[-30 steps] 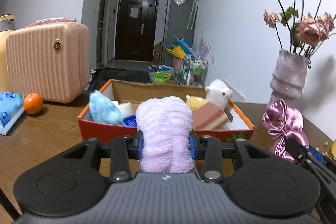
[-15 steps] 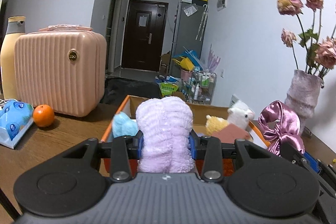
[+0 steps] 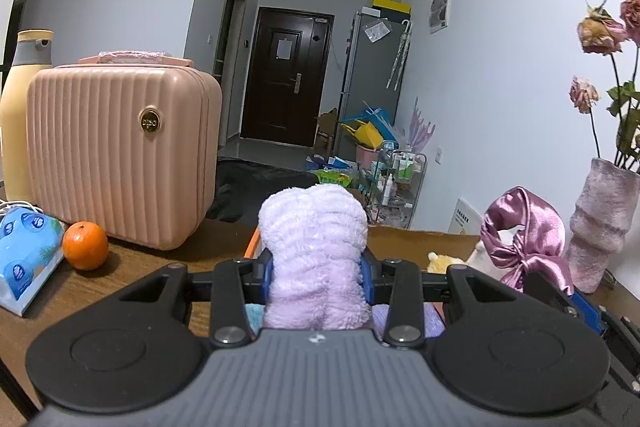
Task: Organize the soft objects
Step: 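Lift and carry the lavender band and pink scrunchie with both tools over the box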
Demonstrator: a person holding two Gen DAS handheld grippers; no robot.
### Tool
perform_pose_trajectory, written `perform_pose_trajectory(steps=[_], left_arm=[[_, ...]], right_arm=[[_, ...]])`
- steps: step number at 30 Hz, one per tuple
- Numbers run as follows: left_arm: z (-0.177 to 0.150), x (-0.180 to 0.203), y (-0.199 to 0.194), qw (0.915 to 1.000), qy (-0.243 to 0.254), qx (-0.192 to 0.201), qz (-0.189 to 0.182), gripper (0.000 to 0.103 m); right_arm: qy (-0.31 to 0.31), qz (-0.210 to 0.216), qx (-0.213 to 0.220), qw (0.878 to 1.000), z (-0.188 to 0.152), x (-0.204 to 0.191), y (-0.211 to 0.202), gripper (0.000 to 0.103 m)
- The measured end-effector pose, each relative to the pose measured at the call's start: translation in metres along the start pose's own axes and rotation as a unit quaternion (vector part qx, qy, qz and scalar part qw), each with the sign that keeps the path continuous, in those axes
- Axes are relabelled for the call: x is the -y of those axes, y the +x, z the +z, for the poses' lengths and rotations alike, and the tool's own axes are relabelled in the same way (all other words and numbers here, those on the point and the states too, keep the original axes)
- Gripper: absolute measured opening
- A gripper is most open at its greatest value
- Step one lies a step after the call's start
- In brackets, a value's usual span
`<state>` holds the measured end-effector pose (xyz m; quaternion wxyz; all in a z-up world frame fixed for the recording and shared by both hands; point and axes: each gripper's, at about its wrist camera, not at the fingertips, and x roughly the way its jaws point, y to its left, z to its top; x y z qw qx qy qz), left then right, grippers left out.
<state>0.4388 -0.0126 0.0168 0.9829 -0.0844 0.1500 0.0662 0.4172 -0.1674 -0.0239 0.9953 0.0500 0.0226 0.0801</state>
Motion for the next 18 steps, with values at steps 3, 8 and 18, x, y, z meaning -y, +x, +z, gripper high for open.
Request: perform_pose_trajectory(steps=[3,8,18], left_arm=[[0.003,-0.001,0.009,1.0000,0.000,0.004,-0.001,0.039],[0.007,0.000,0.029,1.0000,0.006,0.003,0.000,0.039],[0.009,0.014,0.069,0.9998,0.022,-0.001,-0.001,0.039]], right_arm=[[-0.006,0.006,0.000,1.000,0.000,-0.005,0.013,0.018],[-0.015,0.011,-0.001,1.000,-0.002,-0.010,0.032,0.018],[-0.021,0.004,-0.017,1.000,-0.004,-0.005,0.070,0.018]])
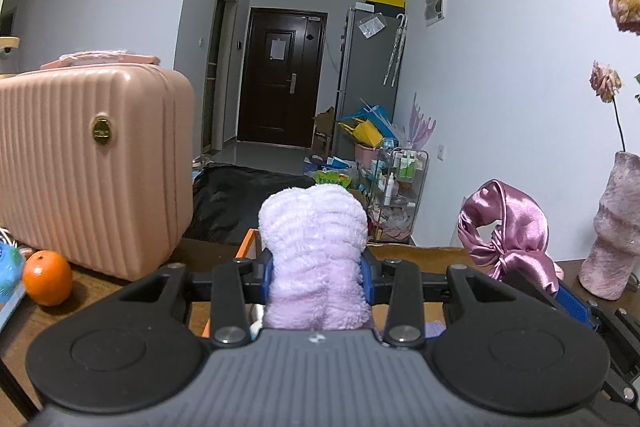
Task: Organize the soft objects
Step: 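Lift and carry the lavender band and pink scrunchie with both tools over the box, then open both tools to drop the lavender band and pink scrunchie into the box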
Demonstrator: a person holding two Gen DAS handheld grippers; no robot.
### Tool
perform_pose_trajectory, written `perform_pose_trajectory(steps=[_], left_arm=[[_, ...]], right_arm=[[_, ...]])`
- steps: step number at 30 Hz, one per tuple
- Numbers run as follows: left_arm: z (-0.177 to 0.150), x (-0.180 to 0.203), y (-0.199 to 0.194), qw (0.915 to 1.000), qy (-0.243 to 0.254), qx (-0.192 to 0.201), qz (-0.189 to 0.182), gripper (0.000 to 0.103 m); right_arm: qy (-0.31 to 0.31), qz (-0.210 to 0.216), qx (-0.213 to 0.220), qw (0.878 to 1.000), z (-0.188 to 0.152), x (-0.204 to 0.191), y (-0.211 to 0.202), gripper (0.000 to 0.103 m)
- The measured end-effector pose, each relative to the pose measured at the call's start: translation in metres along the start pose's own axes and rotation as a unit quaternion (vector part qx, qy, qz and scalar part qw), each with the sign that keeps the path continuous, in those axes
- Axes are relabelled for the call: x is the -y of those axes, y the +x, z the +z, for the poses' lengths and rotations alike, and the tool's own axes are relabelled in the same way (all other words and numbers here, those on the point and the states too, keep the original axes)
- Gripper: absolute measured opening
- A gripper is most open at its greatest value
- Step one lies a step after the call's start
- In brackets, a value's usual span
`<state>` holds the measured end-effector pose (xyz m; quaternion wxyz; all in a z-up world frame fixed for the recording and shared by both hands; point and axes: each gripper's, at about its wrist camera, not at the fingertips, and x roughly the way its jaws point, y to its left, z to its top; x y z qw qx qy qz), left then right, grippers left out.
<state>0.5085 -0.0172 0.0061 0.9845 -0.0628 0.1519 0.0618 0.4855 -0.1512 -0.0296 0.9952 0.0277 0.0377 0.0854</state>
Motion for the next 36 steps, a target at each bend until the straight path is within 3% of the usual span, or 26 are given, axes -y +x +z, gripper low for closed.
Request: perform_pose_trajectory(steps=[13,18,19,20,23,27,36], left_arm=[[-0.007,0.002,0.026,0.9998,0.011,-0.013,0.006,0.040],[-0.005,-0.002,0.028,0.9998,0.003,-0.016,0.011,0.056],[-0.004,-0.003,0.028,0.9998,0.000,-0.016,0.014,0.068],[-0.004,-0.004,0.027,0.9997,-0.002,-0.013,0.023,0.081],[-0.004,-0.008,0.022,0.9993,-0.003,0.002,0.038,0.100],[-0.002,-0.008,0.019,0.9987,-0.004,0.010,0.050,0.103],[-0.005,-0.015,0.006,0.9971,0.004,0.024,0.072,0.103]], right_arm=[[-0.022,-0.009,-0.028,0.999,-0.006,-0.004,0.023,0.019],[-0.021,-0.014,-0.041,0.999,-0.009,-0.003,0.025,0.026],[-0.018,-0.015,-0.041,0.999,-0.009,-0.002,0.025,0.026],[-0.017,-0.015,-0.040,0.999,-0.009,-0.002,0.024,0.033],[-0.013,-0.021,-0.039,0.999,-0.010,-0.001,0.021,0.070],[-0.011,-0.027,-0.027,0.999,-0.011,0.000,0.018,0.103],[-0.008,-0.035,-0.024,0.999,-0.009,0.003,0.015,0.103]])
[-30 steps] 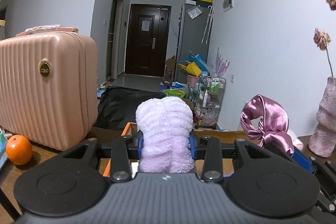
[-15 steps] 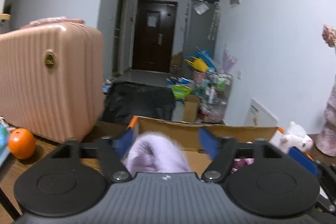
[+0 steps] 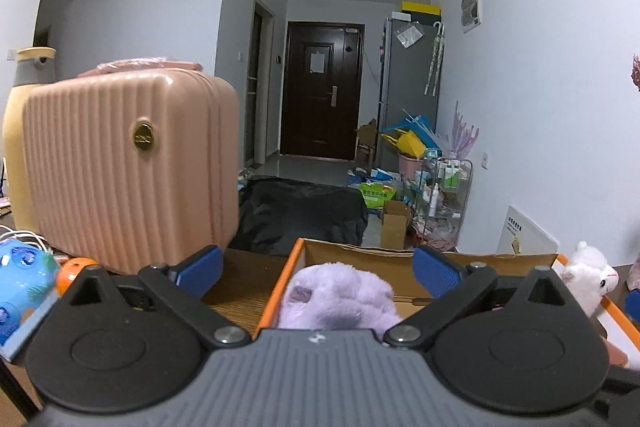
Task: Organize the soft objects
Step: 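Open both tools to drop the lavender band and pink scrunchie into the box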
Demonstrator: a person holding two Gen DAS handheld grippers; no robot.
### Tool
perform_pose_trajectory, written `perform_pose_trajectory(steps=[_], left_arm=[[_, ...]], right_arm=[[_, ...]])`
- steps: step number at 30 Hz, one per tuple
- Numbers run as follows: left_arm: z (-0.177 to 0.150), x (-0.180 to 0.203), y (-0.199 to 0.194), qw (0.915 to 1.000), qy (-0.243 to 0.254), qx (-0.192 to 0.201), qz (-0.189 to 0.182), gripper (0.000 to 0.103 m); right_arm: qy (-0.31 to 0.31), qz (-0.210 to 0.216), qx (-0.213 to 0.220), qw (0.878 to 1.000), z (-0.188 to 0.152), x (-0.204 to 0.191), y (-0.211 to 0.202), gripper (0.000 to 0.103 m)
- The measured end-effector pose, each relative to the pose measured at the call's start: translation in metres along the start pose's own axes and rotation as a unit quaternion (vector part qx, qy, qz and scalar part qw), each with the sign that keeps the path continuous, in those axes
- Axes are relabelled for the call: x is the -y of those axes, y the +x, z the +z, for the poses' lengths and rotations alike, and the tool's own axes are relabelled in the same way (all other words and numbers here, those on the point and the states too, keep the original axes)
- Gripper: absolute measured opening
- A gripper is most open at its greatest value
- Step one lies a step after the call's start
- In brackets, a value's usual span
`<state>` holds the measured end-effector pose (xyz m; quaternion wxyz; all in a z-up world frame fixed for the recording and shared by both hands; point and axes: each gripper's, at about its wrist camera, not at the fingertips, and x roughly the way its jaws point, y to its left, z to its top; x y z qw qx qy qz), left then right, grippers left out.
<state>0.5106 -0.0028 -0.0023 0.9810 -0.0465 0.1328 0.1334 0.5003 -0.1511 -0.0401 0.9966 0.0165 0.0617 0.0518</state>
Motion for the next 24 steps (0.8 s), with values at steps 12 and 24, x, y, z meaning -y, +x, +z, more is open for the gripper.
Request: perform_pose_trajectory(steps=[12,24], left_arm=[[-0.012,-0.016,-0.057,0.9995,0.023,0.023,0.001,0.103],[-0.038,-0.045,-0.147,0.9989,0.040,0.024,-0.008,0.103]], right_arm=[[-0.006,-0.014,0.009,1.000,-0.002,0.012,-0.050,0.103],[-0.013,-0.020,0.007,1.000,-0.009,0.032,-0.148,0.103]])
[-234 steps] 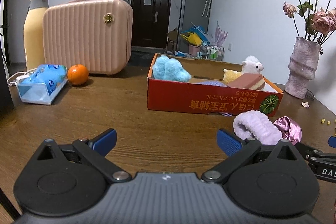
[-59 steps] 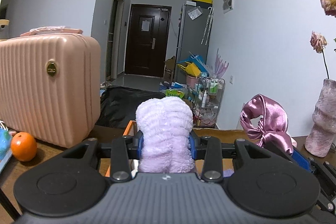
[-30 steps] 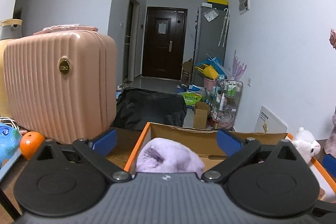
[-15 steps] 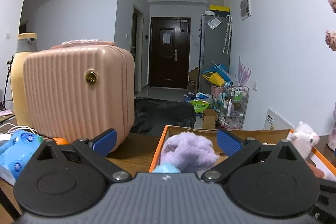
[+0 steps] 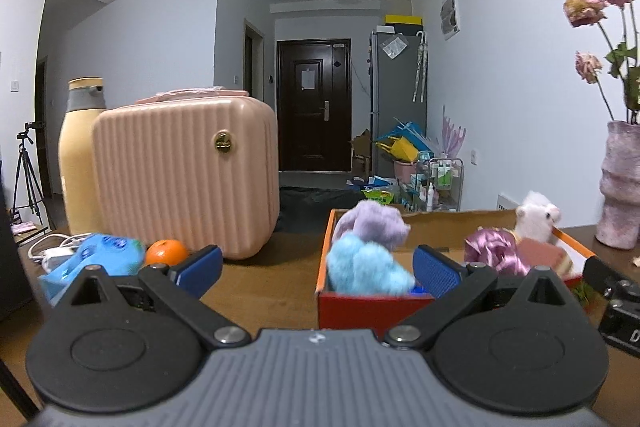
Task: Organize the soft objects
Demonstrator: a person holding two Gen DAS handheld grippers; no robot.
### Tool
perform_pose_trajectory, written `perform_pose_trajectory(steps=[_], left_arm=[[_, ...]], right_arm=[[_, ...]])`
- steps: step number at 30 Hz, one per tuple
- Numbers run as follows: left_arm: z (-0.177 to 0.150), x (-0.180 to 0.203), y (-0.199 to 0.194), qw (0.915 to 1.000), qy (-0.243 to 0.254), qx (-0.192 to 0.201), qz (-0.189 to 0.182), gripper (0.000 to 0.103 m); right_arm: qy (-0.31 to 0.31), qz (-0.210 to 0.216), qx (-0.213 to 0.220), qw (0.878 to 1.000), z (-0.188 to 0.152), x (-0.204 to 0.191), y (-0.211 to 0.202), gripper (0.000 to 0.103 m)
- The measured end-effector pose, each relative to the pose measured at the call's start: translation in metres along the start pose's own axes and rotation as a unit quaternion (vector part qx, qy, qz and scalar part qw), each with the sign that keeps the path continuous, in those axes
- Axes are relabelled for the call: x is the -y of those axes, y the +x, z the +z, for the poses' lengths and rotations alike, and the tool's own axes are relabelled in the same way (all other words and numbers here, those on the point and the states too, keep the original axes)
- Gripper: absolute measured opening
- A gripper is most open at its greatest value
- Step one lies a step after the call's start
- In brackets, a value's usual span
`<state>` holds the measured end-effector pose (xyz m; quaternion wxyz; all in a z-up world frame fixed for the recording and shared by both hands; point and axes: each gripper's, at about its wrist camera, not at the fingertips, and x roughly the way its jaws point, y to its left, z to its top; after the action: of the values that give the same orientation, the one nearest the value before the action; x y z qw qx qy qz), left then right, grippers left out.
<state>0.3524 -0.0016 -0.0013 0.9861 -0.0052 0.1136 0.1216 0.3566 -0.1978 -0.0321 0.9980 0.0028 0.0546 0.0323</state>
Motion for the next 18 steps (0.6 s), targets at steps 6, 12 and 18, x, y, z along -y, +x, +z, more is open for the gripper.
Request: perform_pose_trajectory(steps=[6,12,18], left_arm=[[-0.012,-0.015,-0.052,1.0000,0.001,-0.004,-0.009,0.103],[-0.025,-0.030,-0.109,0.9996,0.005,0.000,-0.029,0.103],[-0.037,-0.041,-0.177,0.9987,0.011,-0.001,-0.050,0.103]], right_arm=[[-0.013,0.005,-0.002,1.000,-0.004,0.004,-0.060,0.103],[-0.010,0.019,-0.018,1.000,-0.005,0.006,-0.124,0.103],[0.000,0.032,-0.024,0.999,-0.005,0.008,-0.193,0.103]])
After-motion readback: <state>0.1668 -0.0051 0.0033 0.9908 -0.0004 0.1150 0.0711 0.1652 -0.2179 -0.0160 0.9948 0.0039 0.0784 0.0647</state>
